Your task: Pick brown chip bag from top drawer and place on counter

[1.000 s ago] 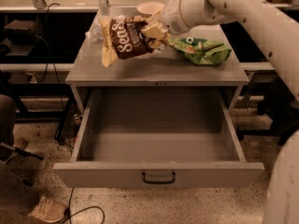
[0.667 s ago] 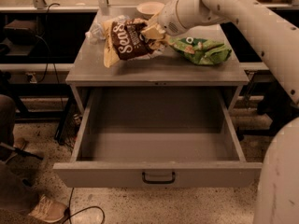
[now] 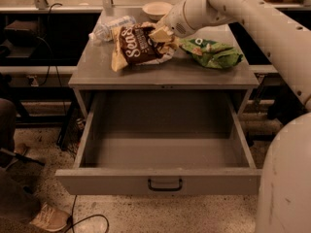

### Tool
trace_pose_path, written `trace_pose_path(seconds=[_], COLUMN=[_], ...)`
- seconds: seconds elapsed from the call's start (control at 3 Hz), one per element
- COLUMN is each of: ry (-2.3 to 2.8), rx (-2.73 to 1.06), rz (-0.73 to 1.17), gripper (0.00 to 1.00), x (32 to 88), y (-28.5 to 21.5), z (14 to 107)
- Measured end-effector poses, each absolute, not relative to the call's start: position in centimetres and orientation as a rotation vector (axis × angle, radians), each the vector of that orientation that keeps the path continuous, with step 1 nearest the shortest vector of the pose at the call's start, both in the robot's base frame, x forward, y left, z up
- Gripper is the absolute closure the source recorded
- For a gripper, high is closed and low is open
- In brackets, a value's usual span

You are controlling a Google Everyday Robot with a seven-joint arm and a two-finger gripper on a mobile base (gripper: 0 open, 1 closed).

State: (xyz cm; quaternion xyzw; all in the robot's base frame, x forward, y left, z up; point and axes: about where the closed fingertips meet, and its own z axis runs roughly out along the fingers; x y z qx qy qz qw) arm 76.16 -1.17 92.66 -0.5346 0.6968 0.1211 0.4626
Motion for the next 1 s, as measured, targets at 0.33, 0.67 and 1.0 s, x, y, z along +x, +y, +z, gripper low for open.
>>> trace_pose_path(seconds=[0.33, 0.67, 1.0], ry=[1.734, 1.762, 1.807], rx=[-1.299, -1.279, -1.269], rz=[0.295, 0.268, 0.227], gripper=[0.06, 0.00, 0.00], x=[76.1, 75.0, 73.3], y=[-2.5, -5.5, -10.2], z=[92.8, 93.2, 93.1])
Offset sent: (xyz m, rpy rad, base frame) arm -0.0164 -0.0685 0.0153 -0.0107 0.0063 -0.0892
